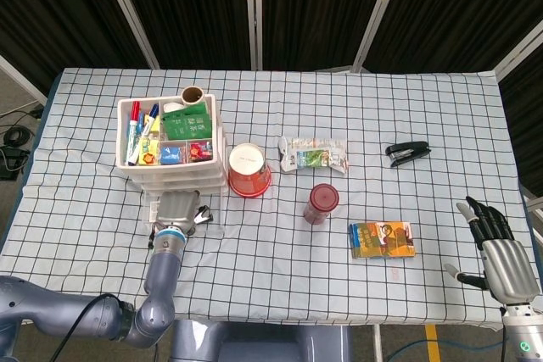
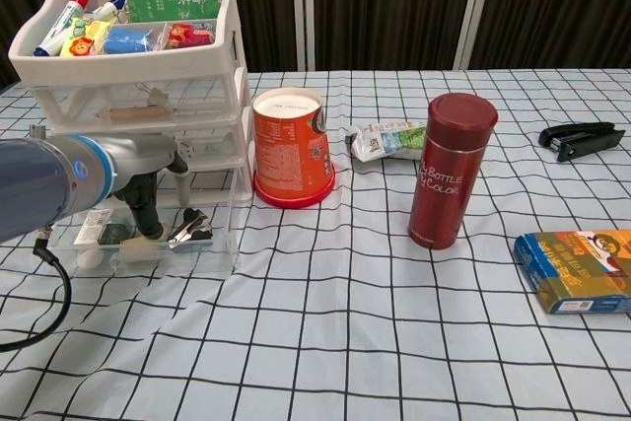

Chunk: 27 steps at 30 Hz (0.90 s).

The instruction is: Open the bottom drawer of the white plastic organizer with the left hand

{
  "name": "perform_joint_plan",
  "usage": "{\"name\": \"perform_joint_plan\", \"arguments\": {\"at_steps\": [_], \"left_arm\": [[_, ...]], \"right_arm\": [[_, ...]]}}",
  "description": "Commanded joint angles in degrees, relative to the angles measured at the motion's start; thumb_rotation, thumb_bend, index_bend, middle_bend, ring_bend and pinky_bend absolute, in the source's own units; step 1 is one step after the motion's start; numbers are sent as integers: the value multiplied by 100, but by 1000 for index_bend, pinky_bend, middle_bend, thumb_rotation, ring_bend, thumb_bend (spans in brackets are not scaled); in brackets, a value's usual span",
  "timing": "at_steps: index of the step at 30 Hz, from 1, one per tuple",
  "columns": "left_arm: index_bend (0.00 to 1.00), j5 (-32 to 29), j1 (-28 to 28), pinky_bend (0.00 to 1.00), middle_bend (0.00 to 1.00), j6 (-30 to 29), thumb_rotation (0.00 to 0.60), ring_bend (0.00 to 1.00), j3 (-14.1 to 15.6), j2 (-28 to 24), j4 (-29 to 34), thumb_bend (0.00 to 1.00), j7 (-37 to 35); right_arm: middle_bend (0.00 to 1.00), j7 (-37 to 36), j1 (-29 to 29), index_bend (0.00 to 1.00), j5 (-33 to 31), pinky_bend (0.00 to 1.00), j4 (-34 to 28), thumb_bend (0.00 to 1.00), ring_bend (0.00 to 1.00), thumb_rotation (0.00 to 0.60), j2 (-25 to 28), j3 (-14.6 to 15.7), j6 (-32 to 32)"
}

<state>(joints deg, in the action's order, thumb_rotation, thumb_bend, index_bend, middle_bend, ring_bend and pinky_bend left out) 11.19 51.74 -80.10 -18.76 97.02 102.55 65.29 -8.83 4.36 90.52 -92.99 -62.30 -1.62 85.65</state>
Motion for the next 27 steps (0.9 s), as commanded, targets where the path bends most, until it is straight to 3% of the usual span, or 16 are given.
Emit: {"name": "perform_joint_plan", "arguments": {"at_steps": [1,11,27], "left_arm": [[325,-219,72,904,1000,56,600,995,-151,-91,49,393,8],[372,-446,229,904,1000,96,600,995,-195,-113,-90,394,-16],[426,-205,340,904,1000,34,600,995,-1,145,-449,394,-212]], "right_arm": [[0,2,1,0,-1,0,1,30,0,600,-2,2,-4],[0,19,9,0,-8,0,7,30,0,600,-16,1,-19],[0,14,15,0,-4,0,15,30,0,600,-20,5,-28]]}}
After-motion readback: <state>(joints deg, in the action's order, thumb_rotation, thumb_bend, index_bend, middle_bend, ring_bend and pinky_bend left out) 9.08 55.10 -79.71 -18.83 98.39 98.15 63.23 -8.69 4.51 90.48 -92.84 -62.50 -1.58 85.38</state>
